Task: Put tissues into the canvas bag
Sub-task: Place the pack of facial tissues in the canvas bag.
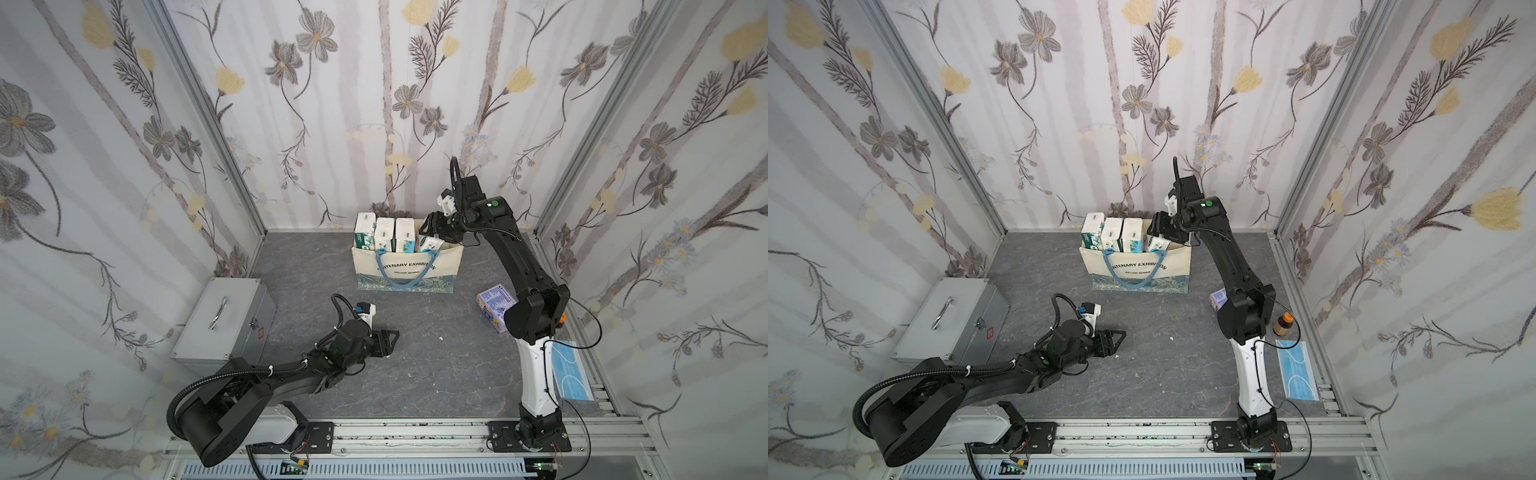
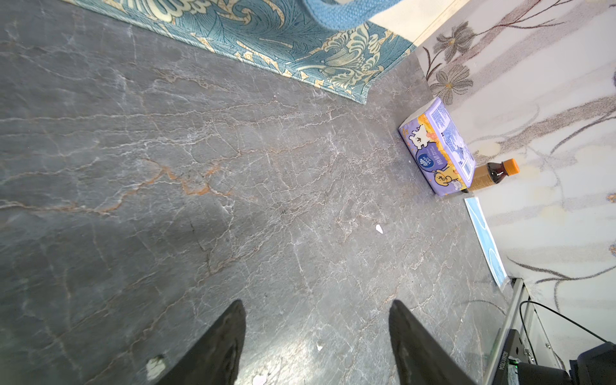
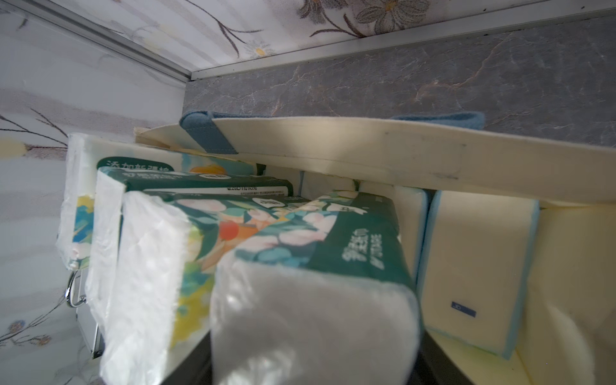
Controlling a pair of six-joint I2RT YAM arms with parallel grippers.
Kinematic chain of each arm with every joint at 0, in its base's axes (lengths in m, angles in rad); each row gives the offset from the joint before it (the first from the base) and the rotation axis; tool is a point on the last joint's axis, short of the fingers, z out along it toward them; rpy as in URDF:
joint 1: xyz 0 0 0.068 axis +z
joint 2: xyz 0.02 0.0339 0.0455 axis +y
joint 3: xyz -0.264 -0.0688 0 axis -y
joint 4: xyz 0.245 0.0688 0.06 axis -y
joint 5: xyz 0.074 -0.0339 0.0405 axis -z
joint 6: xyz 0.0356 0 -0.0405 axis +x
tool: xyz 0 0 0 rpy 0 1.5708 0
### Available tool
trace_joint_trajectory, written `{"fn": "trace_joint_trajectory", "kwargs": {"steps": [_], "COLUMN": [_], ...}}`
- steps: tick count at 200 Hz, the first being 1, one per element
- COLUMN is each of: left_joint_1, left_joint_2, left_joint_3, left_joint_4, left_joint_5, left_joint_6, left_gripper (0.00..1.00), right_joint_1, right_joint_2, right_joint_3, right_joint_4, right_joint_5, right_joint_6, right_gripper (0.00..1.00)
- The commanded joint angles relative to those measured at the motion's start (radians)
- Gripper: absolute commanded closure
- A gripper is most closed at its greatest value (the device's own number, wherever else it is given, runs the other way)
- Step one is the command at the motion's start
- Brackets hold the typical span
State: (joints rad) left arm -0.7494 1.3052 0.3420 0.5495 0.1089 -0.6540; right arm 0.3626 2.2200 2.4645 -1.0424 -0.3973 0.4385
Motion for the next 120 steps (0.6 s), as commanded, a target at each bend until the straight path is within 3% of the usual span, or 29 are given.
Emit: {"fn": "trace_joint_trajectory", "kwargs": {"steps": [1,120], "left_joint_1": [0.001,0.002], "left_joint_2": [-0.006,0.015], "left_joint_3": [-0.004,0.005], "left_joint_4": [0.026,0.024], "left_joint_5": [-0.008,-0.014], "left_joint_6": [0.001,-0.003], "left_gripper": [0.3,0.3], "right_joint_1": [0.002,0.001], "right_joint_2": [0.009,-0.101], "right_joint_3": [0.009,-0.008], "right_joint_4": [0.048,0.062], "right_joint_5": [-0.094,-0.166], "right_joint_6": [0.031,-0.054], "right_gripper": [0.3,0.24]}}
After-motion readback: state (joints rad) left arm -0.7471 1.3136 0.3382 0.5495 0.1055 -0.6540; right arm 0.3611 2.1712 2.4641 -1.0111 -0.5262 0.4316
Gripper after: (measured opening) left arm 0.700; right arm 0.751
